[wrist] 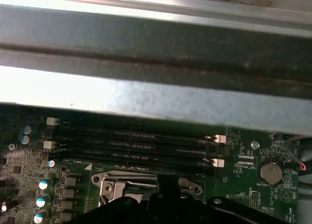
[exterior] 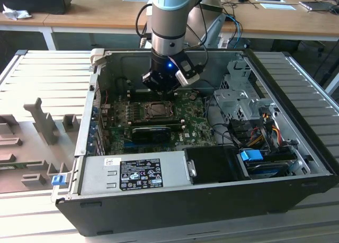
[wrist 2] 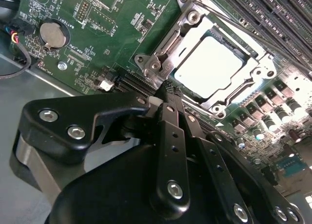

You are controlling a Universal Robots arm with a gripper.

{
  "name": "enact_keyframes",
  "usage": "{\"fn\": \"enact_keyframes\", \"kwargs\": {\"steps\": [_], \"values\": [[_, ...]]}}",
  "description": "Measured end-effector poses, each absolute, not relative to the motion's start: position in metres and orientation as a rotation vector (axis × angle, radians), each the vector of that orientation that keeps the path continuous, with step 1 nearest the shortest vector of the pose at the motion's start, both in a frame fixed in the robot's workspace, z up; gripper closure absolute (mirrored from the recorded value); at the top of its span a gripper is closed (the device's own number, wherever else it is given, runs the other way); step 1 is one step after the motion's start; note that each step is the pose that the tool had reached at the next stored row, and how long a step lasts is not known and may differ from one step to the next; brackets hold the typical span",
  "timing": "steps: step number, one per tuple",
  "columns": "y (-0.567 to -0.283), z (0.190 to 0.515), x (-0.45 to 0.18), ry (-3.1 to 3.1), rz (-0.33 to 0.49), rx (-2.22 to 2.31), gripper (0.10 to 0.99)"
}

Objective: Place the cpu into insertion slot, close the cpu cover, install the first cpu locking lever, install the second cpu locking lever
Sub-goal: 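Install the second cpu locking lever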

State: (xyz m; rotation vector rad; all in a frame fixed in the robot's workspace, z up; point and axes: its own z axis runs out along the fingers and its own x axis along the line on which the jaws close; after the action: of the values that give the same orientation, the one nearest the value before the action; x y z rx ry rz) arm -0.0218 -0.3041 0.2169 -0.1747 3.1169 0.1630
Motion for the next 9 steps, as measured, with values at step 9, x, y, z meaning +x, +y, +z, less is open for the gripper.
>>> {"fn": "enact_keyframes", "kwargs": {"steps": [9], "values": [[-0.3085,0.2169,-0.0218,3.117,0.163,-0.175,0.980]]}}
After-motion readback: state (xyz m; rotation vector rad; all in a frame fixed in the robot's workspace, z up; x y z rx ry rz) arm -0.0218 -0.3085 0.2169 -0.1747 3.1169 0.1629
